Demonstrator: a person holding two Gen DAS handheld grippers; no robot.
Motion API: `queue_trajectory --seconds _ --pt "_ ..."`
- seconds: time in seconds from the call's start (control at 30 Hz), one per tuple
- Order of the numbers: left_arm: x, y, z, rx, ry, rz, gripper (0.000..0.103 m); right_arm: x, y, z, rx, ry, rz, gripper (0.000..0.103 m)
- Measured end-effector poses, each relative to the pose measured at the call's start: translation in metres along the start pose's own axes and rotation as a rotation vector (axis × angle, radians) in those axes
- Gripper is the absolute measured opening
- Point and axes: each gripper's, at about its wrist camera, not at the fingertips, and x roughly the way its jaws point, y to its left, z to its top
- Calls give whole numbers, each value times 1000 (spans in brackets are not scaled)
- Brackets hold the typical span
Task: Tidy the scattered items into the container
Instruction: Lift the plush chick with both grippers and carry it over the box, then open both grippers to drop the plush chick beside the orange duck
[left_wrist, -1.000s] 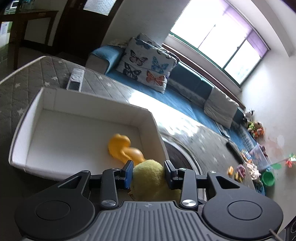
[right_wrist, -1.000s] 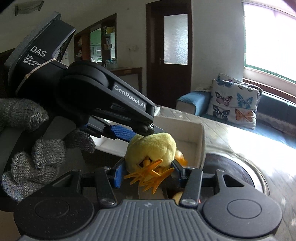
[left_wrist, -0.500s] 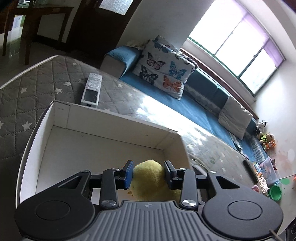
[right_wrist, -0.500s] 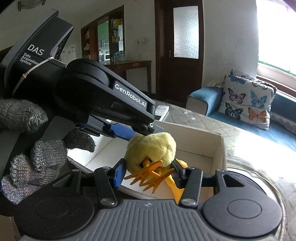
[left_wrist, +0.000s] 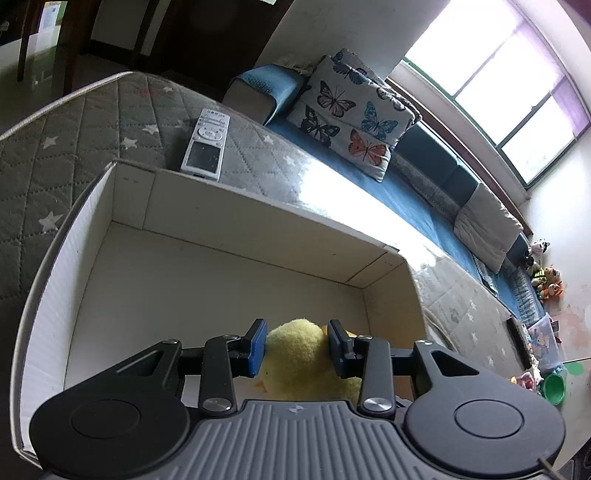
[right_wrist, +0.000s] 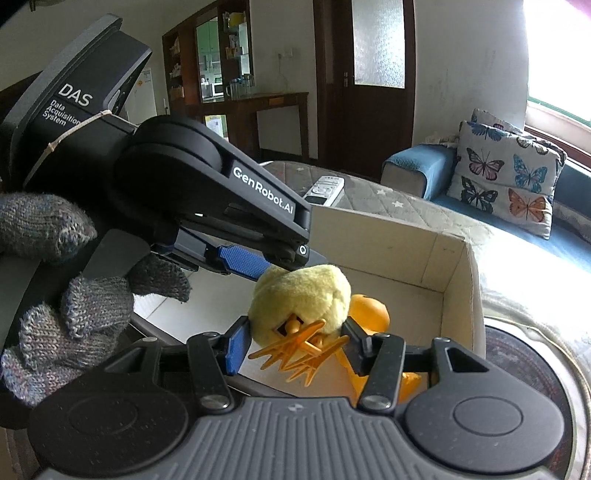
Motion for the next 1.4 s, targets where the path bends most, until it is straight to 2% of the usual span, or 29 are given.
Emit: queue_trajectory --seconds 0.27,0.6,0.7,1.0,1.4 --pt "8 8 -1 -18 19 21 37 0 -1 -2 -3 10 -7 54" --pt "-5 3 -2 -3 -5 13 37 -9 -5 0 9 -6 -22 55" --pt "-11 0 -5 4 -14 10 37 -17 -4 0 7 -21 -32 60" --pt "-38 -15 -21 52 -48 14 37 -52 4 -6 -1 -74 -62 64" --pt "-71 -33 -58 123 -74 17 38 -98 21 -36 -27 -103 -101 64"
